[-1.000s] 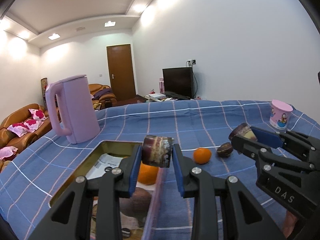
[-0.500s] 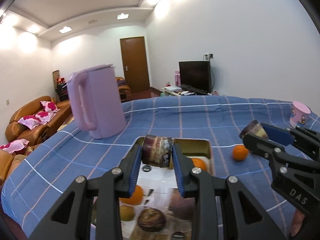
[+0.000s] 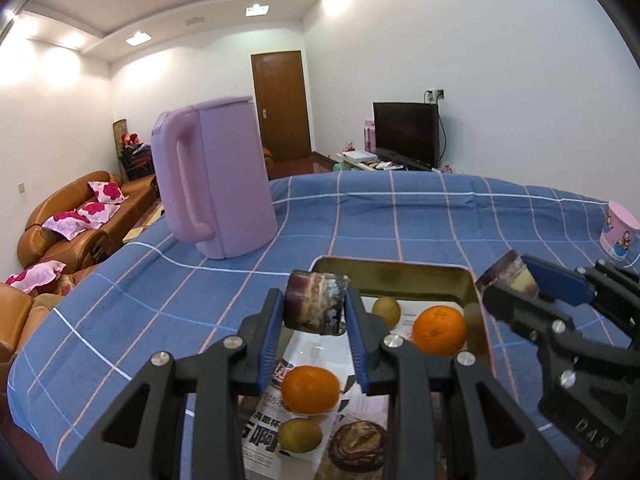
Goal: Organize fruits
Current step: 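Carry the brown cake and purple-white cylinder over the tin box with both tools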
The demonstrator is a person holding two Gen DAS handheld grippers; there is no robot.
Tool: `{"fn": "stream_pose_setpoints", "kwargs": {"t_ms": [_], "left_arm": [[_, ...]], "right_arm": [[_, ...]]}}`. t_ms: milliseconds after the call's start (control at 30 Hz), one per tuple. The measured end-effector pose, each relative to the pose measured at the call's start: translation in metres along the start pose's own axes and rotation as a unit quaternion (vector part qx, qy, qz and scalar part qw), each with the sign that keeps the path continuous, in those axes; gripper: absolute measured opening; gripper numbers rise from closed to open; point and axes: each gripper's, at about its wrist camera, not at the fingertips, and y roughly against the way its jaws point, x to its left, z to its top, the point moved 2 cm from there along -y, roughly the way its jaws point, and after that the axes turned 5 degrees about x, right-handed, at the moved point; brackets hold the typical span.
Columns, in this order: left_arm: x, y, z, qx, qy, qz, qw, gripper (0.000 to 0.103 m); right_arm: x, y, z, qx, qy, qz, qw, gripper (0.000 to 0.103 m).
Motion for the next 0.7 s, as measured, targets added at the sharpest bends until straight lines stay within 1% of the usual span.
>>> {"fn": "stream_pose_setpoints", "kwargs": {"t_ms": [167,400,700], "left_arm": [[0.006,-0.008,-0.001,0.014,0.000,-0.002,0.9999,0.033],[0.013,-0.017,-0.003,0.033,0.006,-0.006,0.9994,0.033],[0.012,-0.018,-0.003,0.035,0.002,-0.005,0.9994,0.033]], "right_arm": [[0.012,-0.013,0.000,0.016,0.009,0.008,1.000,0.036],[0.018,-0.025,-0.001,0.033,0.011,0.017,0.999,0.036],[0.025,-0.033,-0.002,0.052,0.018,0.023,0.998,0.036]]}}
